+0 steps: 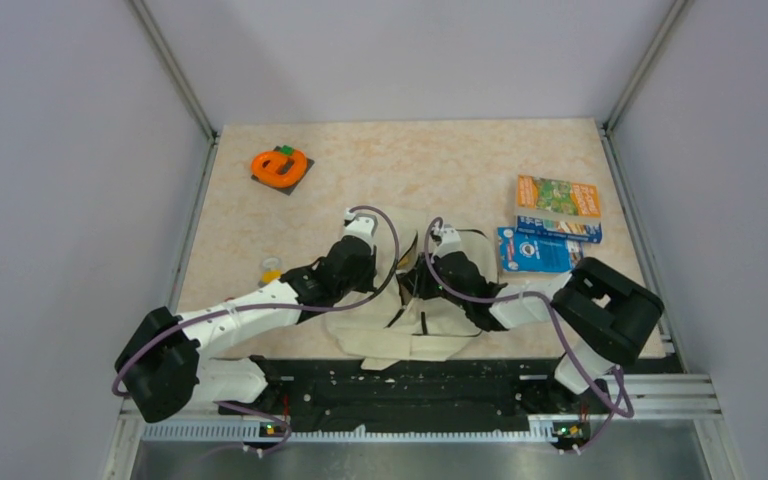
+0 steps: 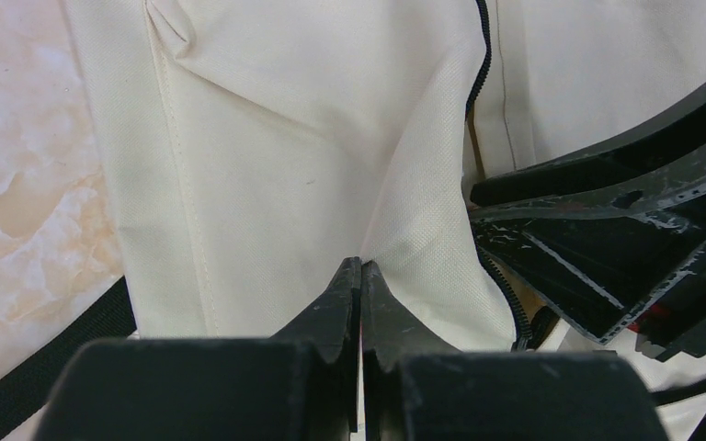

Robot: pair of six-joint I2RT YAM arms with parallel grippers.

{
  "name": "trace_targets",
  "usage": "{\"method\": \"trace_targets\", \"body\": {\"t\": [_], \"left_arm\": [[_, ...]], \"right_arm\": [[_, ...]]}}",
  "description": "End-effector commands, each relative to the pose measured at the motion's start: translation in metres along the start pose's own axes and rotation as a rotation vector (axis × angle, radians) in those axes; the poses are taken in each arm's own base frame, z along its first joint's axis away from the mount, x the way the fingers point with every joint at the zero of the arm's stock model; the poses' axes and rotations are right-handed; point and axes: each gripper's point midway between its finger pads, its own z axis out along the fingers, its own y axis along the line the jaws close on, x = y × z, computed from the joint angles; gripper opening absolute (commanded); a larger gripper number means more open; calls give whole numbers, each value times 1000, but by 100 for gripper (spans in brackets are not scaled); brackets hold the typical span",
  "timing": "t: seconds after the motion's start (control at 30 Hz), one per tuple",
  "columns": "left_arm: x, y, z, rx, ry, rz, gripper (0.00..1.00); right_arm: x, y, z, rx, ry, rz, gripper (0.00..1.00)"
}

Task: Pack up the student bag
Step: Place the stationery in the student bag.

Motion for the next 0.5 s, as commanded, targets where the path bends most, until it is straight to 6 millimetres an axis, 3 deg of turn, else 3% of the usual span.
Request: {"method": "trace_targets", "body": {"t": [0.0,0.3,0.47], "left_arm": [[-15,2,-5,-2,-54,-22,0],[-14,2,-3,-1,-51,-30,0],[-16,5,-5,-17,-57,-28,0]], "right_arm": [[-10,30,10,-103,-7,-33,29],[8,44,25,-173,79,-1,25],[2,42,20,-156,57,-4,25]]}}
